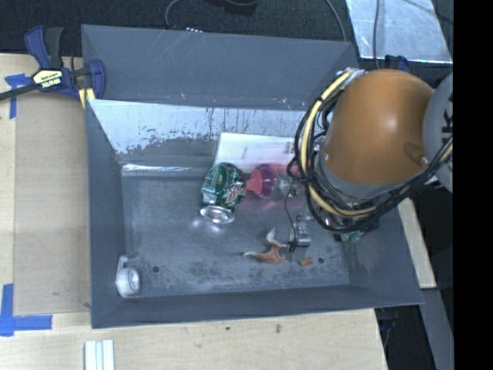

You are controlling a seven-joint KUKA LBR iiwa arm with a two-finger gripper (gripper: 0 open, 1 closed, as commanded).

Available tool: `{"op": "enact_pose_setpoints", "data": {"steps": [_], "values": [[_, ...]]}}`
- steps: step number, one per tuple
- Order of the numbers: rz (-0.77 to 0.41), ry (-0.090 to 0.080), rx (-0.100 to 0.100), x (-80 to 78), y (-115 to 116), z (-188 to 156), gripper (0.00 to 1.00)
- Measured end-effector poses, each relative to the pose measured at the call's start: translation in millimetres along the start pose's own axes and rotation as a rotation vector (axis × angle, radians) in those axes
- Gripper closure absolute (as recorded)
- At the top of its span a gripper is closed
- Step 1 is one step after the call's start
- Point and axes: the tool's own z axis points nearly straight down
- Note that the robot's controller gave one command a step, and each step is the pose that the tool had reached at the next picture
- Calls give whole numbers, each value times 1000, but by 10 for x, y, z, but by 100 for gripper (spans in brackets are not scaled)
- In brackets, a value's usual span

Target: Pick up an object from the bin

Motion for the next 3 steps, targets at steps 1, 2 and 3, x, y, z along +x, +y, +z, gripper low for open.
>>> {"op": "enact_pose_setpoints", "data": {"steps": [1, 2, 3], "values": [[-29, -10, 0, -30, -8, 155, 0], [57, -2, 0, -80, -175, 627, 0], [318, -4, -1, -192, -256, 853, 0]]}}
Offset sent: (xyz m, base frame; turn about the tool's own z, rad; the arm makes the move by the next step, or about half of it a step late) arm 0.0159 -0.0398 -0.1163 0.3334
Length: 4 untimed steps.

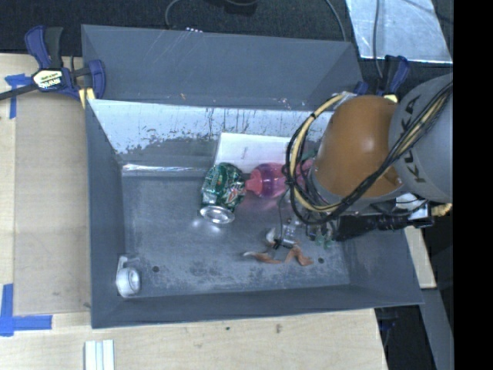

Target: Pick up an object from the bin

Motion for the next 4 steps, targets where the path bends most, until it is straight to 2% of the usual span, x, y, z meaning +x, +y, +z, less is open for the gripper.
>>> {"op": "enact_pose_setpoints", "data": {"steps": [1, 2, 3, 4], "values": [[-216, -4, -1, -29, 47, 347, 0], [-296, -1, -1, -24, 48, 452, 0], [-361, -3, -1, -47, -236, 268, 0], [-214, -6, -1, -107, -355, 357, 0]]}}
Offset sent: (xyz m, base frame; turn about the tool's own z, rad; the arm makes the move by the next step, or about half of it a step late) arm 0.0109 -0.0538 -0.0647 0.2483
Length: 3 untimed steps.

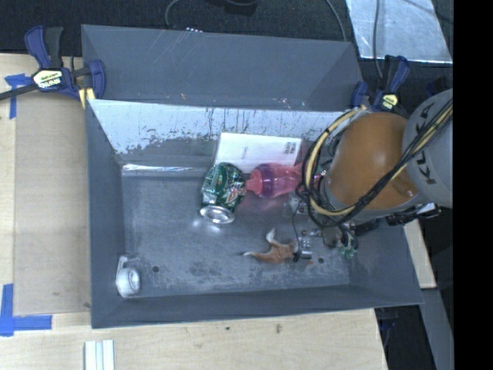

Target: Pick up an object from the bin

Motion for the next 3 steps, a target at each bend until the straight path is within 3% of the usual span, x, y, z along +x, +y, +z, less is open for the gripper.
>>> {"op": "enact_pose_setpoints", "data": {"steps": [1, 2, 3], "values": [[-151, 3, 1, 28, 55, 227, 0], [-194, 2, 0, -5, 347, 495, 100], [-193, 2, 0, -5, 347, 496, 100]]}}
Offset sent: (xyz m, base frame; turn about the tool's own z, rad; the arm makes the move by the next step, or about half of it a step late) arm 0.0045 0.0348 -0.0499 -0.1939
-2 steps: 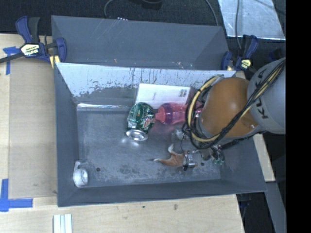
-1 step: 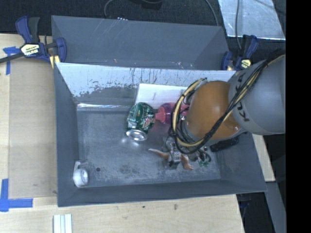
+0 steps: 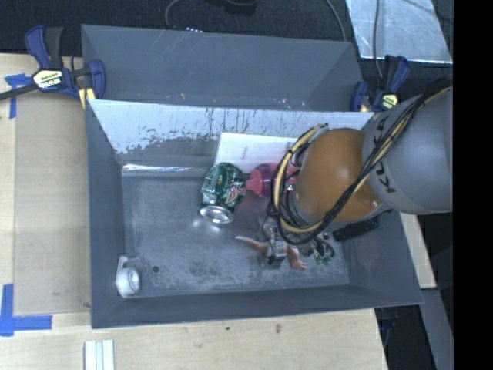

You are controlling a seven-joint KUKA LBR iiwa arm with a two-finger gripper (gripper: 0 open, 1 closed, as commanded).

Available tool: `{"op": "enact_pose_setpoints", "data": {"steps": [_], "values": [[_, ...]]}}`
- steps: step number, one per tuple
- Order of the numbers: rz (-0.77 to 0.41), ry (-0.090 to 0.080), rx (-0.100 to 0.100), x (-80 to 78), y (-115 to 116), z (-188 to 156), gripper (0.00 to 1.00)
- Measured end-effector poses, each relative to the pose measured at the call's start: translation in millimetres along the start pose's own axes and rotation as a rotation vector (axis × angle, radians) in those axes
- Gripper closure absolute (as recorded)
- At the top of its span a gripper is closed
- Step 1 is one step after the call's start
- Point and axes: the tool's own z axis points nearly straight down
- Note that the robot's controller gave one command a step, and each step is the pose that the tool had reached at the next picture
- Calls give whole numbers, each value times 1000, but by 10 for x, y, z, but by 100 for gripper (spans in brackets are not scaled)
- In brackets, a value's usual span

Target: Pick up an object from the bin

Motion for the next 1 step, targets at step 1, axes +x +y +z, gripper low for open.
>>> {"op": "enact_pose_setpoints", "data": {"steps": [1], "values": [[1, 0, 0, 2, 3, -20, 100]]}}
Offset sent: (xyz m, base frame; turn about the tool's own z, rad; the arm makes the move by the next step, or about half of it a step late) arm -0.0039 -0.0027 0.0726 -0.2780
